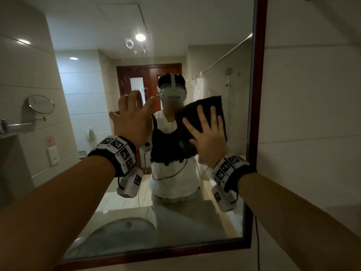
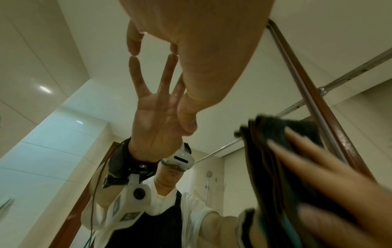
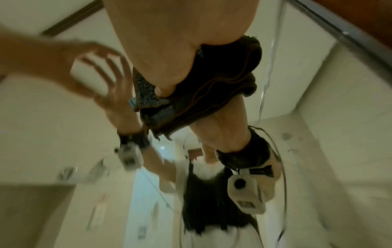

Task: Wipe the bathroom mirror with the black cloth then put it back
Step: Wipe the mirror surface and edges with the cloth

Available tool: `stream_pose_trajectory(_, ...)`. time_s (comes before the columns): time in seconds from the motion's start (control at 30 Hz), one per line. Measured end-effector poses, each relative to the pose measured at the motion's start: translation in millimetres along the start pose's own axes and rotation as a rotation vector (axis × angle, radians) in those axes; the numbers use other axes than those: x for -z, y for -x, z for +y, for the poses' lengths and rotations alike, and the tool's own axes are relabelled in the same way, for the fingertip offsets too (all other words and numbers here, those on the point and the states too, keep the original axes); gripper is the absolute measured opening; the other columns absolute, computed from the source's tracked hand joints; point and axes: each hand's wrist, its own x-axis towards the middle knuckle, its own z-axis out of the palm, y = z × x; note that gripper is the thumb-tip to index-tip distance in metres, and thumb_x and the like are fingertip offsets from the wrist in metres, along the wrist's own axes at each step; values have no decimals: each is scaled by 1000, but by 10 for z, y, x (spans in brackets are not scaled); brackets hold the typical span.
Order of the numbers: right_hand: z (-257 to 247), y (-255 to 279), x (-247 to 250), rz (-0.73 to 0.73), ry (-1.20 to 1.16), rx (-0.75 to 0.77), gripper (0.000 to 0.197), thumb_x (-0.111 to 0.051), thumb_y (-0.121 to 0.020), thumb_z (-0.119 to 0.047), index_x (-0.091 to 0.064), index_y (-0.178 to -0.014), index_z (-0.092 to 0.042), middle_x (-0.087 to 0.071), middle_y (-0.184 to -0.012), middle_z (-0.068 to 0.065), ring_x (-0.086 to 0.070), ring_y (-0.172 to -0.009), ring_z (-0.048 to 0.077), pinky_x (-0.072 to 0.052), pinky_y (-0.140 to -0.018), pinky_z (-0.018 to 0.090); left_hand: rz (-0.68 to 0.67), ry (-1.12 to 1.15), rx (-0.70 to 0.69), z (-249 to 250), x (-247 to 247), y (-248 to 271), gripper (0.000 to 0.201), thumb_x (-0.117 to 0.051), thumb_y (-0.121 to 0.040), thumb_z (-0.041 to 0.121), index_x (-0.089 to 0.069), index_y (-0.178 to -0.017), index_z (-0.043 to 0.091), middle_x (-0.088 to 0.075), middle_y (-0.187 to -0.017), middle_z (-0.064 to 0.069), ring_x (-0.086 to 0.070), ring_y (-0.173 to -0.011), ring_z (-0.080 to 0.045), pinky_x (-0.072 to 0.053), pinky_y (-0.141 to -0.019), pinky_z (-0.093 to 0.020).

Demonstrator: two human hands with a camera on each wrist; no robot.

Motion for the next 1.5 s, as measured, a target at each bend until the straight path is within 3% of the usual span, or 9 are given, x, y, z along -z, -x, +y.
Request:
stream_pose_trajectory(0.23, -3, 505, -112, -163, 83, 100, 70, -53, -89, -45, -26, -153, -37, -9, -164, 16, -4, -147, 51, -16, -115, 67, 7, 9, -8, 9, 21, 11, 86, -76, -76, 26, -28, -147, 38, -20, -152, -12, -22, -135, -42, -42, -88, -69)
stream_pose_trajectory(0.33, -3, 178, 6, -115, 53, 57, 76, -59, -89, -45, -21, -155, -39, -4, -165, 15, -1, -148, 50, -12, -118, 66, 7, -2, -10, -18, 9, 8, 89, -78, -75, 28, -28, -148, 36, -21, -152, -13, -22, -135, -41, -42, -88, -68)
stream_pose_trajectory(0.47, 40, -646, 427, -77, -29, -105, 73, -47, -98, -46, -1, -155, -45, 21, -164, 8, 20, -147, 44, 2, -120, 61, 27, -20, -16, -33, -15, 2, 86, -76, -75, 30, -29, -148, 36, -24, -152, -13, -26, -133, -41, -43, -85, -67)
stream_pose_trajectory(0.63, 80, -1194, 690, -7, -61, -181, 72, -52, -98, -43, -9, -156, -42, 13, -165, 12, 13, -147, 47, -1, -120, 61, 23, -34, 3, -32, -74, -40, 91, -80, -69, 28, -30, -145, 38, -22, -153, -9, -28, -133, -41, -44, -83, -65)
stream_pose_trajectory(0.8, -166, -687, 396, -79, 31, -90, 75, -48, -97, -48, 0, -155, -44, 18, -164, 10, 16, -147, 46, -2, -120, 61, 17, -19, 1, -20, -96, -34, 93, -78, -70, 23, -27, -146, 39, -18, -154, -10, -25, -135, -43, -43, -85, -69)
stream_pose_trajectory(0.97, -278, -30, 57, -45, 58, 44, 79, -64, -86, -47, -25, -154, -37, -8, -164, 17, -5, -147, 52, -16, -116, 66, -11, -4, 6, -16, -71, -19, 101, -82, -68, 22, -23, -148, 39, -13, -156, -10, -20, -139, -43, -42, -88, -70)
stream_pose_trajectory(1.17, -126, 122, -5, -99, 100, 101, 83, -66, -86, -50, -20, -155, -41, -7, -165, 14, -6, -147, 50, -16, -117, 65, -28, 7, 20, 4, -78, -4, 102, -81, -71, 22, -19, -149, 40, -10, -157, -11, -18, -139, -43, -42, -89, -70)
stream_pose_trajectory(1.37, 296, -312, 268, -63, -29, -116, 75, -48, -97, -49, 1, -153, -48, 21, -164, 6, 19, -147, 44, 2, -120, 60, 7, -8, 19, 4, -90, 2, 94, -77, -74, 23, -22, -149, 39, -14, -157, -11, -21, -138, -43, -43, -87, -69)
stream_pose_trajectory(1.5, 715, -625, 499, 9, -93, -244, 71, -50, -97, -47, -9, -154, -47, 13, -165, 7, 12, -148, 45, -4, -120, 61, 21, -5, 12, -18, -89, -7, 94, -79, -70, 27, -26, -146, 40, -19, -155, -10, -24, -135, -42, -44, -84, -69)
